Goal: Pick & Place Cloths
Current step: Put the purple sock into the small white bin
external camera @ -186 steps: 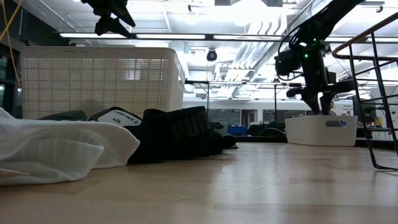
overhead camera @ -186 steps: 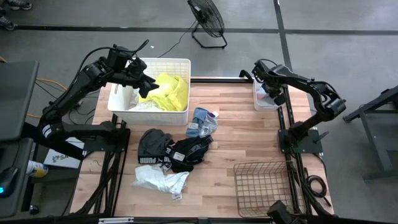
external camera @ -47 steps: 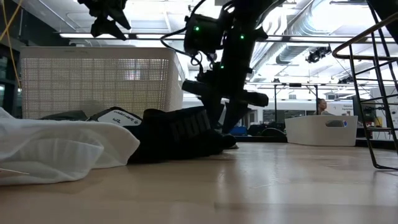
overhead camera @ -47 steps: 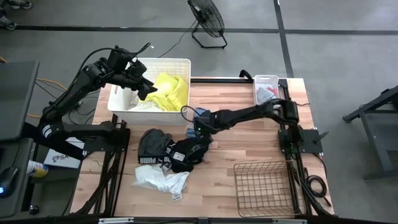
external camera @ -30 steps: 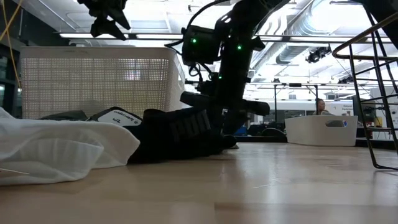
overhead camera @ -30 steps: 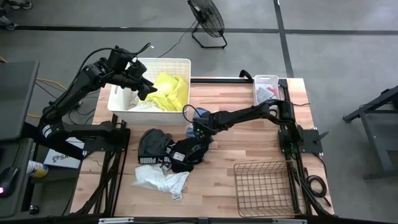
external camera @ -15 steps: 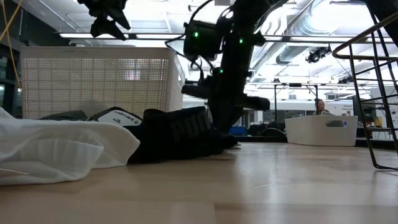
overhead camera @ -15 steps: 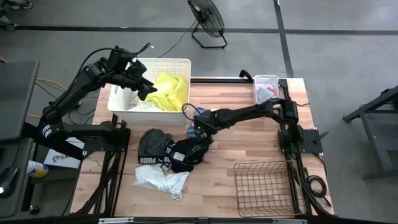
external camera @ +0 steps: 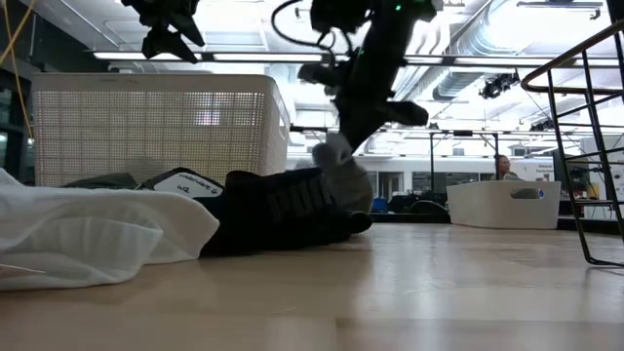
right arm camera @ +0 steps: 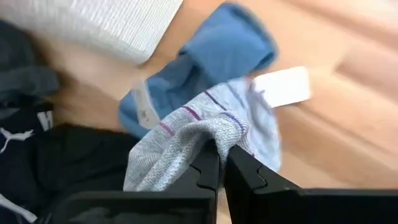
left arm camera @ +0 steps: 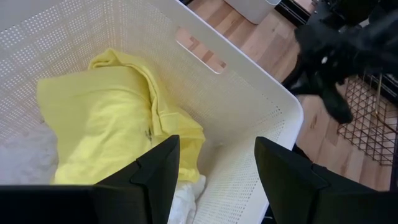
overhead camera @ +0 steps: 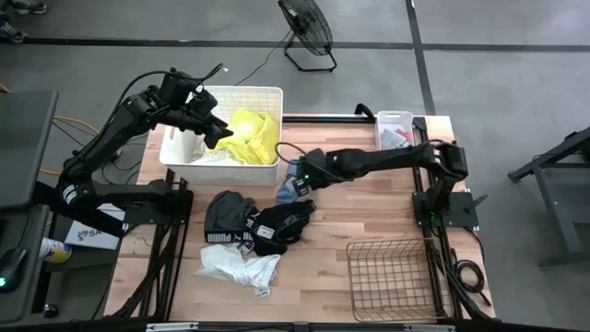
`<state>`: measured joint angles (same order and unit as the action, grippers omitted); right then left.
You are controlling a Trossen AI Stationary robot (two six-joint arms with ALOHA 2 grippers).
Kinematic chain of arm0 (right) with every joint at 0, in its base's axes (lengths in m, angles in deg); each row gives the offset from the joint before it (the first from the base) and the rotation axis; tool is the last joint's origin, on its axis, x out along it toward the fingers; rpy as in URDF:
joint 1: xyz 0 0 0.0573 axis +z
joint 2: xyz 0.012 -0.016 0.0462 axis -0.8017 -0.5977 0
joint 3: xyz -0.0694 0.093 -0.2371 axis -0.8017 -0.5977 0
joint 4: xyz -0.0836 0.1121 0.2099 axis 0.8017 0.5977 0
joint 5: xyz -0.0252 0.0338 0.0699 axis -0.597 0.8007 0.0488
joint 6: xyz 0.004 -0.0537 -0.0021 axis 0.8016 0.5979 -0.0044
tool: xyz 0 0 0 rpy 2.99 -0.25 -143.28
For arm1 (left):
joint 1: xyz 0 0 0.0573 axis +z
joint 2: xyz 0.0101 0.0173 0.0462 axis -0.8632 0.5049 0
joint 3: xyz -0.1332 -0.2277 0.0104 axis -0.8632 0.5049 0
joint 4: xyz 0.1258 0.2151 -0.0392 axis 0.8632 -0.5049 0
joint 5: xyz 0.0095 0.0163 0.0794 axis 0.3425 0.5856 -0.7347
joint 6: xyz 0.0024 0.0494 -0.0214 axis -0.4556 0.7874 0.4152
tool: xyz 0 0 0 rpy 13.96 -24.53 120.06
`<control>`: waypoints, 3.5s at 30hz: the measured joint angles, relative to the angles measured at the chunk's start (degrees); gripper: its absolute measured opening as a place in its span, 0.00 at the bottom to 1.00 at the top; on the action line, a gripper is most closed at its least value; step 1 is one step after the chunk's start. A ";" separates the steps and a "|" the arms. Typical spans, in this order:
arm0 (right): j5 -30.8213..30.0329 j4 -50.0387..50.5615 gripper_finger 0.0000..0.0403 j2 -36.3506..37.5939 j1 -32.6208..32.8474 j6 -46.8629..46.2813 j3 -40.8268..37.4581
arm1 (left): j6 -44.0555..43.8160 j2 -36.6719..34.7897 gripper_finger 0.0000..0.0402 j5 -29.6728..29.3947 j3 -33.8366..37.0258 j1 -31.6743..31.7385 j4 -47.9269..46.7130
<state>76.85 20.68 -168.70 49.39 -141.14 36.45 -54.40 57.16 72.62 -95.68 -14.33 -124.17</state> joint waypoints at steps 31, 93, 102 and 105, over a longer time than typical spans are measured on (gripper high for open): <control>-14.55 38.86 0.01 22.22 -14.43 12.89 0.00 | -0.37 0.00 0.50 -0.07 0.00 0.01 0.01; -28.49 46.57 0.01 0.53 -32.89 84.16 0.02 | -3.52 0.02 0.50 -0.07 0.00 0.02 -0.14; -24.11 45.48 0.01 0.53 -33.42 90.87 0.02 | -3.52 0.02 0.50 -0.08 0.00 0.01 -0.12; -25.60 45.21 0.01 0.53 -34.29 91.52 0.02 | -3.52 0.02 0.50 -0.09 0.00 0.00 -0.12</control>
<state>51.25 65.89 -168.17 15.10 -49.61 36.47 -57.92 57.18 72.53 -95.68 -14.34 -124.28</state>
